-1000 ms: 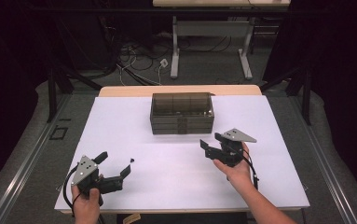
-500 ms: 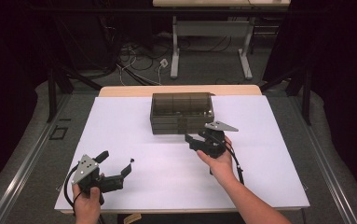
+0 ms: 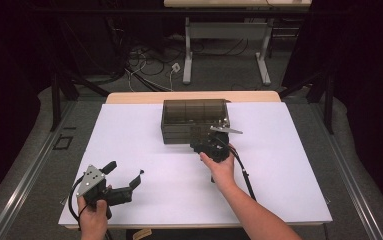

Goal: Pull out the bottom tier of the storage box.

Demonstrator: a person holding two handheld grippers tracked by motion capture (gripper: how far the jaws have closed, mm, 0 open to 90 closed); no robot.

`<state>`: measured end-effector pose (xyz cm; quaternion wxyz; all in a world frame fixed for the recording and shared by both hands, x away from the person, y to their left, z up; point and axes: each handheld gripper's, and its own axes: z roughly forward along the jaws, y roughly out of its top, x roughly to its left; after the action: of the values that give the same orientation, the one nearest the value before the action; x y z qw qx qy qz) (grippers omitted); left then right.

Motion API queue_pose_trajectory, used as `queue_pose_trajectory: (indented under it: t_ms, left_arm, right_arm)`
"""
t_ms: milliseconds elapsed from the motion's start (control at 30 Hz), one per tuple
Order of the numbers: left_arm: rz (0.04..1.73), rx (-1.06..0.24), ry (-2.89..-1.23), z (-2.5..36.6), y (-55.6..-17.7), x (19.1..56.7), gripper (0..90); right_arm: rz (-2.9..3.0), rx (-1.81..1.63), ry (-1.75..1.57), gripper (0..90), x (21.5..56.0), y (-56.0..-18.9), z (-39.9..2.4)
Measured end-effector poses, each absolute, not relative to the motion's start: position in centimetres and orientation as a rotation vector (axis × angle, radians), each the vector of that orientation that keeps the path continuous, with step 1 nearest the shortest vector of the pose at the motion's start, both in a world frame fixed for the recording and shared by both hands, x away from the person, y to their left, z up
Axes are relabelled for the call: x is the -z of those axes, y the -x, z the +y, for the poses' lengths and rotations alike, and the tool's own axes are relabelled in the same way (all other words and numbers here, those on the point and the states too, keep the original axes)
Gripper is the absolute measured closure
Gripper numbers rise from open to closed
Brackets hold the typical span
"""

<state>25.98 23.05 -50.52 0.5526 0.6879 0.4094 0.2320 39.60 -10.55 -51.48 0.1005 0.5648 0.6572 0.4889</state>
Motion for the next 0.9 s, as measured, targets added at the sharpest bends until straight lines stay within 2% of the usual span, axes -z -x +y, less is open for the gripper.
queue_pose_trajectory:
  t_ms: [900]
  left_arm:
    - [0.953, -0.531, -1.635, 22.6, -26.0, 50.6, 0.6]
  right_arm:
    - [1.839, -1.496, -2.199, 60.9, 55.2, -42.9, -10.0]
